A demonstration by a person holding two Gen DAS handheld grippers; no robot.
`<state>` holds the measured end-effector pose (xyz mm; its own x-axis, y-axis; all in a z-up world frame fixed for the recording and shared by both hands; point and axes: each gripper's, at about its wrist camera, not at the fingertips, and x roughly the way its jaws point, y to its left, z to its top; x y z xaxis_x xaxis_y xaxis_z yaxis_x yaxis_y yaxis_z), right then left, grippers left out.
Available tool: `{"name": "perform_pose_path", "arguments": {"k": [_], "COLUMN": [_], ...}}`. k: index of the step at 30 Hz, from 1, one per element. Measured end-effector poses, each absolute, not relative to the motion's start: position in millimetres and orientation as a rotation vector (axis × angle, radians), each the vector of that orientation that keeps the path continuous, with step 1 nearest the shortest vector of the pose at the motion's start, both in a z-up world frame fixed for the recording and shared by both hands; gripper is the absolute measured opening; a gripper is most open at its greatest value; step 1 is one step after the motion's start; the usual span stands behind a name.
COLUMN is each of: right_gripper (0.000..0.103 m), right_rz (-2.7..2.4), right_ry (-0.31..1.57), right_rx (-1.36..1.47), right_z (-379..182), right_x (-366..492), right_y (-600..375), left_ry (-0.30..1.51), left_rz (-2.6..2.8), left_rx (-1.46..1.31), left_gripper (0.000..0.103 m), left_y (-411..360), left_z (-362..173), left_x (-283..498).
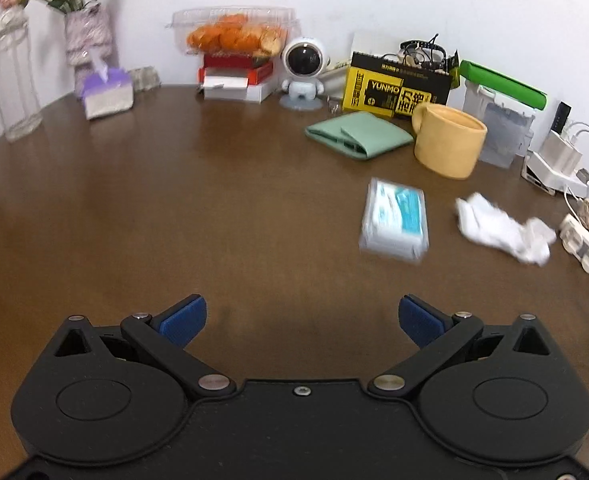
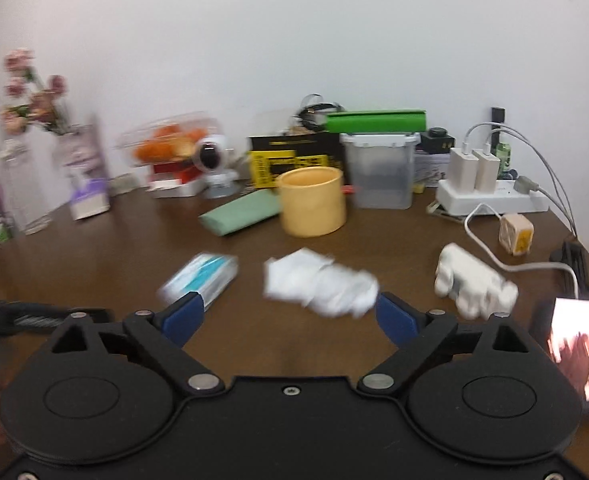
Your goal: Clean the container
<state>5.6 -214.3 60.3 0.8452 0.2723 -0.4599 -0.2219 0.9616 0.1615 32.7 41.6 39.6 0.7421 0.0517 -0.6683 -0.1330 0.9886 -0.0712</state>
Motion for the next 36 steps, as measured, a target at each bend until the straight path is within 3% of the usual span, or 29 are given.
{"name": "perform_pose_path", "arguments": {"k": [8,36], "right_gripper": [0.099,0.101], "right_rz": [0.095,0.082], "right_ry": [0.604,0.703], "right_rx": [0.086,-0.005], "right_z": [10,-10], "right_x": [-22,1], "right_y": [-217,-182], "left_ry": [0.753,0.695], "left_rz": [0.056,0.023], "left_rx": [-0.034,0.019], "left_gripper": [0.103,0.103], "left_y": [4,-4], "left_z": [13,1], "left_x": [3,-3]}}
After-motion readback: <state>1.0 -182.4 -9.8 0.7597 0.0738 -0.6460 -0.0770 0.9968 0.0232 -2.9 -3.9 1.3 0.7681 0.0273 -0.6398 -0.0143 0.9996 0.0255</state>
